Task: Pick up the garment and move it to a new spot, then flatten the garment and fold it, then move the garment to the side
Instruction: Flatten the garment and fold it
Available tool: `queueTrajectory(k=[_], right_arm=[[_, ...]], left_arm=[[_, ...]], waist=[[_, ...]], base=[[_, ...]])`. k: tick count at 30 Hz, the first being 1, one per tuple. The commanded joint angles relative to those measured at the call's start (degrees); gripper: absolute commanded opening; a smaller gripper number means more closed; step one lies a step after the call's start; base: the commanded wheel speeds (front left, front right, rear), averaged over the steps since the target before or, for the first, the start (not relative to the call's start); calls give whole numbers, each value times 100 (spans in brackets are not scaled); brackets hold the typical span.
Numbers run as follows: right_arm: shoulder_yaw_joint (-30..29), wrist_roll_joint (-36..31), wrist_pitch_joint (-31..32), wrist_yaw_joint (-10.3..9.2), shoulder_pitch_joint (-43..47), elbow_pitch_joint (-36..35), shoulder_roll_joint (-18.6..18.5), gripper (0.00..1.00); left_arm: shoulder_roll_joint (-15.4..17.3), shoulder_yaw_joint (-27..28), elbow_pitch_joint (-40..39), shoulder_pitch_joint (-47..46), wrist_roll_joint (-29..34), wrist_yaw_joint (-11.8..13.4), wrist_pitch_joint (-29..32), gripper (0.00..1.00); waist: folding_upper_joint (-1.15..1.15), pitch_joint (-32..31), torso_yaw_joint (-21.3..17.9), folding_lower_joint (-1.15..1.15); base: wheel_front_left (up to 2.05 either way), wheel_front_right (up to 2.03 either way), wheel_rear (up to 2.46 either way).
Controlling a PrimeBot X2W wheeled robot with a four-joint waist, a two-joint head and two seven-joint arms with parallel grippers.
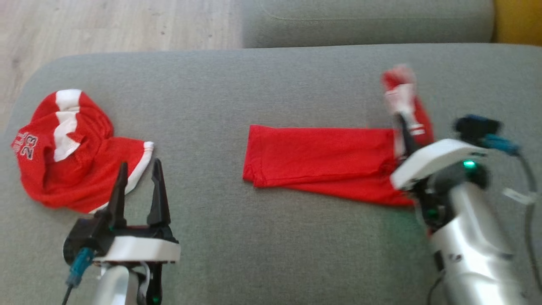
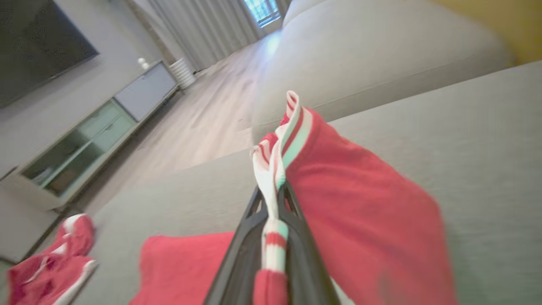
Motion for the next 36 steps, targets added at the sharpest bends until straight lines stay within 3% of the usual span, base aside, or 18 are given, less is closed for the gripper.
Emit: queueTrajectory(k=[1, 6, 10, 19, 26, 28, 36], right_arm=[[480, 347, 36, -5, -102, -273, 35, 0], [1652, 1328, -56, -5, -173, -195, 36, 0], [2318, 1951, -329, -5, -404, 273, 36, 0], [3556, 3172, -1055, -5, -1190, 1464, 36, 0], [4403, 3959, -1395, -5, -1527, 2016, 37, 0], [4674, 4219, -1495, -5, -1585, 2096, 37, 100], [5843, 5742, -1560, -5, -1852, 1117, 37, 100]], left_arm=[[42, 146, -132, -68, -31, 53, -36, 100], [42, 44, -116, -88, -47, 54, -36, 100], [42, -88, -79, -127, -79, 57, -36, 100], [42, -368, 15, -225, -166, 85, -36, 100], [42, -430, 50, -258, -193, 109, -36, 100], [42, -401, 60, -263, -204, 114, -36, 100], [42, -249, 122, -195, -170, 134, -36, 100]], waist=[[0, -27, 73, 1], [0, -13, 303, 1], [0, 25, 572, 1], [0, 216, 1130, 1], [0, 278, 1317, 1], [0, 274, 1337, 1], [0, 153, 1122, 1]], base=[[0, 0, 0], [0, 0, 0], [0, 0, 0], [0, 0, 0], [0, 0, 0], [0, 0, 0], [0, 0, 0]])
